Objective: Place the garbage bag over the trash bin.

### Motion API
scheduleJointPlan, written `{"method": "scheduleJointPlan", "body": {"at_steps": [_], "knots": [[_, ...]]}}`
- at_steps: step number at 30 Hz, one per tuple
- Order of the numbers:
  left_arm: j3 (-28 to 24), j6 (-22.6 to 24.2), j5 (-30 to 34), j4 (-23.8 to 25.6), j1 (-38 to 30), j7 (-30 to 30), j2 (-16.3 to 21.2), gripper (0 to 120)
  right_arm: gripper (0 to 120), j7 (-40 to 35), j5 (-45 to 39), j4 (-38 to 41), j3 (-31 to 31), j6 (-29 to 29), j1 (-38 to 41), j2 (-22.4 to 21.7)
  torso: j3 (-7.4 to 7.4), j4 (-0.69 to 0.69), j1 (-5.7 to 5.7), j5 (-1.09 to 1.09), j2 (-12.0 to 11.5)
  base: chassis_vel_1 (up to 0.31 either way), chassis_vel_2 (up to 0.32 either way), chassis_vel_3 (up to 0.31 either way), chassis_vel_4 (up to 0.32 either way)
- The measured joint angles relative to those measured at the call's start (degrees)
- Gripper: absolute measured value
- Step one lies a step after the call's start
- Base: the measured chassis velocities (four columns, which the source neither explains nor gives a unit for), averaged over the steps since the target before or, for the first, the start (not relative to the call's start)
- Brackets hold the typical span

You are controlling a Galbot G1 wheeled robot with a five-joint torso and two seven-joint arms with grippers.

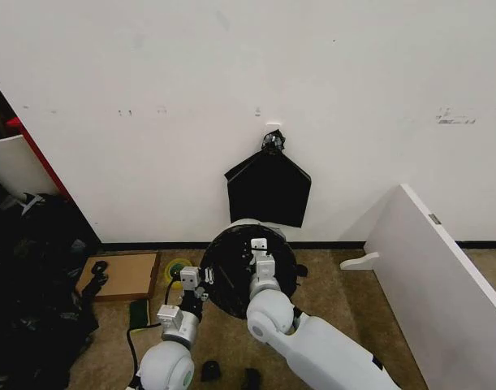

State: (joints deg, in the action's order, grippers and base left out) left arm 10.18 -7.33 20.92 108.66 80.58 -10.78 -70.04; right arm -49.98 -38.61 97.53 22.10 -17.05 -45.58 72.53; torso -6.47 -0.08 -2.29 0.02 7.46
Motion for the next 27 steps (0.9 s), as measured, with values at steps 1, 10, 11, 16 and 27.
{"method": "scheduleJointPlan", "body": {"at_steps": [1, 10, 11, 16, 27], "knots": [[-0.29, -0.08, -0.17, -0.04, 0.1, 0.12, 0.0, 0, 0, -0.23, -0.38, -0.1, -0.08, -0.35, 0.06, -0.27, 0.0, 0.0, 0.0, 0.0, 0.0, 0.0, 0.0, 0.0, 0.0], [-2.33, -3.39, -2.63, -0.81, 0.76, 4.65, 0.65, 0, 0, -2.46, -2.69, -2.25, -1.4, -2.82, 1.07, -1.07, 0.0, 0.0, 0.0, 0.0, 0.0, 0.0, 0.0, 0.0, 0.0], [-2.33, -3.39, -2.63, -0.81, 0.76, 4.65, 0.65, 0, 0, -2.46, -2.69, -2.25, -1.4, -2.82, 1.07, -1.07, 0.0, 0.0, 0.0, 0.0, 0.0, 0.0, 0.0, 0.0, 0.0], [-1.47, -5.48, -4.9, -2.57, 0.2, 6.06, 1.22, 0, 0, -2.53, -1.54, -1.47, -1.69, -2.99, -0.32, -1.5, 0.0, 0.0, 0.0, 0.0, 0.0, 0.0, 0.0, 0.0, 0.0], [-0.19, -5.44, -3.47, -3.28, -1.33, 6.0, 2.2, 0, 0, 2.69, 6.07, 7.07, -0.52, -1.22, -7.76, -4.22, 0.0, -0.01, 0.0, -0.01, 0.0, 0.0, 0.0, 0.0, 0.0]]}}
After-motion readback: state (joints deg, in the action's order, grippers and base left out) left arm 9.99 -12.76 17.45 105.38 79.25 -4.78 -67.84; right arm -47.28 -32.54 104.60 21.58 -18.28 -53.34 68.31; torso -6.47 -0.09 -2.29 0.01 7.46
